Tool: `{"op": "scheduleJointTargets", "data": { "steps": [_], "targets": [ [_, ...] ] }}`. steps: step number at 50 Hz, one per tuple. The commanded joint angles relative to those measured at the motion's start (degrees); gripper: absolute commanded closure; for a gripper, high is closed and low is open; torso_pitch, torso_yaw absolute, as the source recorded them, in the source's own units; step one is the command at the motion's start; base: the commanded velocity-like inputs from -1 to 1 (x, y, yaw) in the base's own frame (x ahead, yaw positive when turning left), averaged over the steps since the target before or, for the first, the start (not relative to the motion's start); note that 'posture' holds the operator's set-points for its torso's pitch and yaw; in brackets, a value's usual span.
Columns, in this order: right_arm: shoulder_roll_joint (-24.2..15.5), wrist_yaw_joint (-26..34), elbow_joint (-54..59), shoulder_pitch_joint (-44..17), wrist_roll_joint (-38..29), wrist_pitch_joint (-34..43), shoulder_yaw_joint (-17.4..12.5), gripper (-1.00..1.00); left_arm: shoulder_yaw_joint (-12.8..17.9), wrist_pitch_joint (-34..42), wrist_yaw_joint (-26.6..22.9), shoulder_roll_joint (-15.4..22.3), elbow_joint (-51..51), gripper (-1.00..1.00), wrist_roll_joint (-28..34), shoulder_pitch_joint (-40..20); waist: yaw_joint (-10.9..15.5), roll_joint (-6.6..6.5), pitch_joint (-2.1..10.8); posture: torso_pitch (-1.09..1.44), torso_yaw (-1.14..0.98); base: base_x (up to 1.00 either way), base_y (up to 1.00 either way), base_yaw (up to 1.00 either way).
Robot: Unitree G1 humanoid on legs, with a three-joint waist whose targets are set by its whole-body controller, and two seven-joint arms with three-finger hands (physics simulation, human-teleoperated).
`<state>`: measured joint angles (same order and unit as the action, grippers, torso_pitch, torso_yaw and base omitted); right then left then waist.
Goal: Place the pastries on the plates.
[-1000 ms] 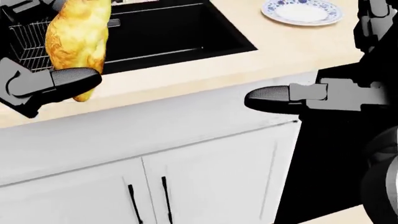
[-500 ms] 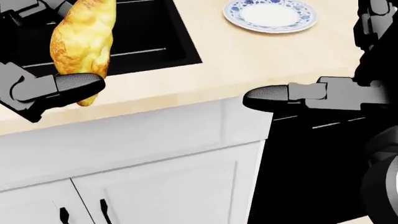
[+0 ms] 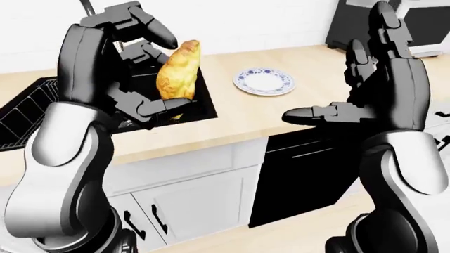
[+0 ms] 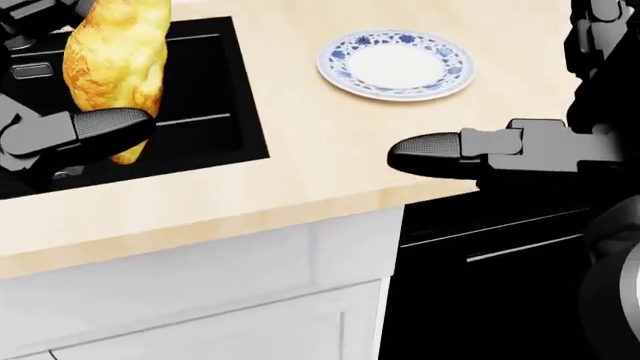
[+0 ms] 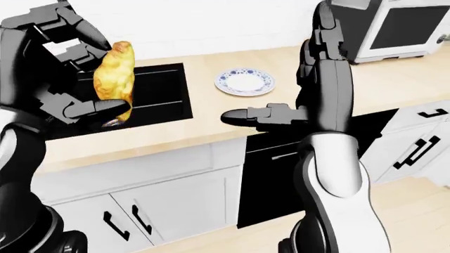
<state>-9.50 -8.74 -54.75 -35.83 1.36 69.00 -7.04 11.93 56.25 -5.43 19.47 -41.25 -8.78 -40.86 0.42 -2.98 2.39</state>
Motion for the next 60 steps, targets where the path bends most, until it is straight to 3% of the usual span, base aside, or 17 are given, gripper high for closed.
{"op": "scheduleJointTargets", "data": {
  "steps": [1, 4, 8, 11, 16, 18, 26, 28, 35, 39, 42, 44, 47, 50, 51, 54, 60],
  "targets": [
    [-0.44, -0.46, -0.71, -1.07, -0.66, -1.99, -0.58, -1.00, -0.35, -1.93, -0.01, 0.14, -0.84, 1.00, -0.14, -1.49, -0.12, -0.15, 0.91, -0.12, 0.00, 0.00, -0.41, 0.00],
    [-0.17, -0.56, -0.36, -0.70, -0.81, -2.62, -0.18, -1.00, -0.23, -2.10, -0.13, 0.03, -1.00, 1.00, -0.10, -1.02, 0.24, -0.54, 0.91, -0.12, 0.00, 0.00, -0.41, 0.00],
    [-0.19, -0.43, -0.79, -0.22, -1.13, -2.39, 0.13, -1.00, -0.03, -2.05, -0.32, 0.06, -1.54, 1.00, -0.13, -0.29, 0.71, 1.76, 0.81, -0.12, 0.00, 0.00, -0.47, 0.00],
    [-0.20, -0.16, -1.56, -0.13, -1.38, -1.72, 0.19, -1.00, 0.21, -1.92, -0.25, 0.10, -1.74, 1.00, -0.23, -0.22, 0.92, 1.08, 0.41, -0.12, 0.00, 0.00, -0.74, 0.00],
    [-0.09, 0.13, -2.01, 0.17, -1.81, -1.61, 0.26, -1.00, 0.13, -2.11, -0.28, -0.01, -1.93, 1.00, -0.20, 0.29, 1.15, 7.28, 1.30, -0.12, 0.00, 0.00, -0.65, 0.00],
    [0.17, 0.26, -2.28, 0.06, -1.77, -1.24, 0.14, -1.00, 0.12, -2.19, -0.28, -0.02, -1.97, 1.00, -0.15, 0.43, 0.52, 6.67, -0.61, -0.12, 0.00, 0.00, -0.65, 0.00],
    [0.08, 0.65, -2.26, -0.58, -2.10, -0.95, -0.19, -1.00, 0.09, -1.93, -0.52, 0.37, -1.94, 1.00, 0.01, -0.01, -0.04, 2.53, -1.10, -0.12, 0.00, 0.00, -0.55, 0.00],
    [-0.13, 0.67, -1.96, -0.70, -2.21, -0.96, -0.11, -1.00, 0.40, -1.55, -0.60, 0.51, -1.84, 1.00, -0.13, -0.52, -0.35, 4.15, -1.33, -0.12, 0.00, 0.00, 0.00, 0.00],
    [-0.74, 1.37, -1.82, -0.61, -3.06, -1.19, 0.92, -1.00, 0.76, -1.66, -0.57, 1.24, -1.35, 1.00, -0.09, -0.85, -0.40, 4.99, -2.61, -0.12, 0.00, 0.00, 0.00, 0.00],
    [-1.27, 2.54, -1.92, -0.57, -4.79, -1.52, 1.84, -1.00, 0.86, -1.83, -0.54, 1.29, -1.32, 1.00, -0.04, -0.67, -0.54, 4.20, -2.85, -0.12, 0.00, 0.01, 0.00, 0.00],
    [-1.19, 3.24, -2.32, -0.69, -5.51, -1.17, 1.60, -1.00, 0.96, -1.71, -0.58, 1.57, -1.40, 1.00, -0.03, -0.67, 0.07, 1.89, -1.64, -0.12, 0.00, 0.04, 0.00, 0.00],
    [-0.79, 3.67, -2.41, -0.59, -5.87, -1.20, 1.88, -1.00, 1.54, -0.05, -0.88, 2.70, -0.79, 1.00, -0.47, -3.17, -0.28, 4.66, -1.90, -0.12, 0.00, 0.09, 0.00, 0.00],
    [-0.41, 4.09, -2.14, -0.31, -6.54, -1.77, 2.22, -1.00, 0.65, 0.58, -2.54, 5.30, 1.31, 1.00, 0.24, -6.62, 0.59, 3.55, -0.90, -0.12, 0.00, 0.09, 0.00, 0.00],
    [-0.31, 4.63, -2.35, -0.04, -7.00, -1.97, 1.97, -1.00, 0.41, -0.27, -5.08, 8.78, 4.89, 1.00, 1.96, -9.74, -0.08, 8.66, -0.74, -0.12, 0.00, 0.08, 0.00, 0.00],
    [-0.27, 4.74, -2.48, 0.01, -7.16, -1.92, 2.05, -1.00, 0.57, -0.10, -5.99, 9.37, 5.68, 1.00, 2.30, -10.82, -0.22, 6.43, -1.36, -0.12, 0.00, 0.08, 0.00, 0.00],
    [-0.38, 5.18, -2.31, 0.20, -7.65, -2.29, 2.25, -1.00, 1.10, 0.33, -7.87, 10.57, 6.93, 1.00, 3.09, -12.74, -0.53, 5.32, -0.32, -0.12, 0.00, 0.08, 0.00, 0.00],
    [-0.34, 5.90, -2.16, -0.24, -8.28, -2.24, 2.08, -1.00, 1.02, 0.44, -9.93, 11.89, 8.30, 1.00, 4.91, -14.78, -0.37, 2.71, -1.15, -0.12, 0.00, 0.08, 0.00, 0.00]
  ]
}}
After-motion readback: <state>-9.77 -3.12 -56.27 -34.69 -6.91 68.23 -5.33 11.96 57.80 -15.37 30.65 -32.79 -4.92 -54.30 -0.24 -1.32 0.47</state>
